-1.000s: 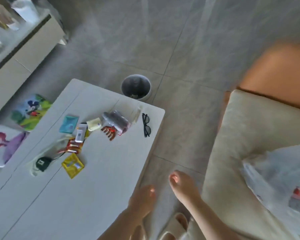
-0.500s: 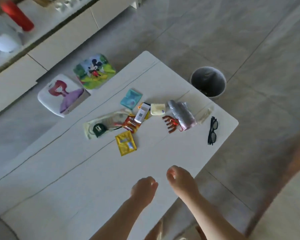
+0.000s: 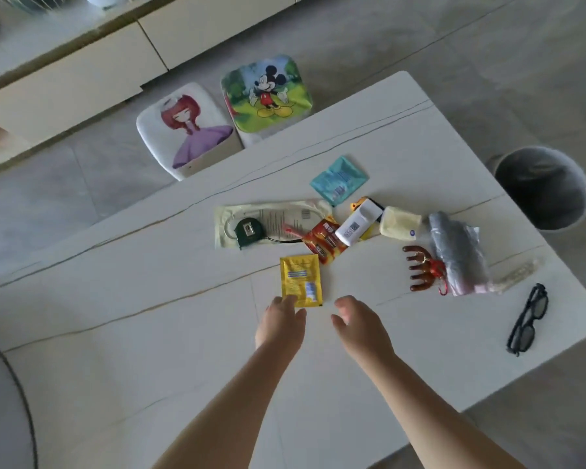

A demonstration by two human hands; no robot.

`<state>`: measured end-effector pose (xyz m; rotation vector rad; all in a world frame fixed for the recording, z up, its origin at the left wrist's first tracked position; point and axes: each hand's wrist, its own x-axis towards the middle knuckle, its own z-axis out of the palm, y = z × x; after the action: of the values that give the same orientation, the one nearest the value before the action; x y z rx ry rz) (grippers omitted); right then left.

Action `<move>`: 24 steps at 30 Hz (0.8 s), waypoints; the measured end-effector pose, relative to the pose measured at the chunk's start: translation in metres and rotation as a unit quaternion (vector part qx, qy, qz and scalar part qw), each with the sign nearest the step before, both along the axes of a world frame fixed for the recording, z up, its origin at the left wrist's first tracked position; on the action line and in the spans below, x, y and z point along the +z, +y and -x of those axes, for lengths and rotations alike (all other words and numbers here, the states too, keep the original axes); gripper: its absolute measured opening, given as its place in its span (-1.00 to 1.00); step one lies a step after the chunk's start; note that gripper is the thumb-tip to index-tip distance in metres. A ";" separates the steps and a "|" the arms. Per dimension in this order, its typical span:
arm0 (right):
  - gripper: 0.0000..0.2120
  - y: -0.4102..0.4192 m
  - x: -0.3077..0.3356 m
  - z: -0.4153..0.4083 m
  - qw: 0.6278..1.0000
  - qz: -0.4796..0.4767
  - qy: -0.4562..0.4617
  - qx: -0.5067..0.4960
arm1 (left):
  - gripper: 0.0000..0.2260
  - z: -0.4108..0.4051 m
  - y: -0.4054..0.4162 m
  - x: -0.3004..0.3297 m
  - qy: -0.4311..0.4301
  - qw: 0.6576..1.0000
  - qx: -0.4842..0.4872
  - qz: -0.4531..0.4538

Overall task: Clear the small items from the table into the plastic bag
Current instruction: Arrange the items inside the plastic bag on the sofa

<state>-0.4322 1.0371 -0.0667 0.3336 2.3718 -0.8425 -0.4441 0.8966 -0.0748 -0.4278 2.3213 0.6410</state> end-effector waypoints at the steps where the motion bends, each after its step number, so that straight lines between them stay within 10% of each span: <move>1: -0.69 -0.003 -0.008 0.009 1.000 0.003 0.005 0.005 | -0.65 0.009 -0.001 -0.008 0.011 1.000 0.014 0.000; 16: -0.64 -0.023 -0.065 0.061 0.996 0.000 0.082 0.026 | -0.75 0.041 -0.015 -0.064 -0.023 0.965 0.250 -0.069; 20: -0.58 -0.020 -0.057 0.104 0.946 -0.131 0.217 0.200 | -0.80 0.046 -0.024 -0.065 -0.020 0.972 0.229 -0.050; 24: -0.24 -0.019 -0.062 0.136 0.882 -0.229 0.160 0.380 | -0.85 0.050 -0.029 -0.071 -0.015 0.972 0.227 -0.052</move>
<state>-0.5679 1.0183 -0.1290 -0.5868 2.6533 0.0472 -0.4937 0.8674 -0.1459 -0.9273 2.1586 0.9592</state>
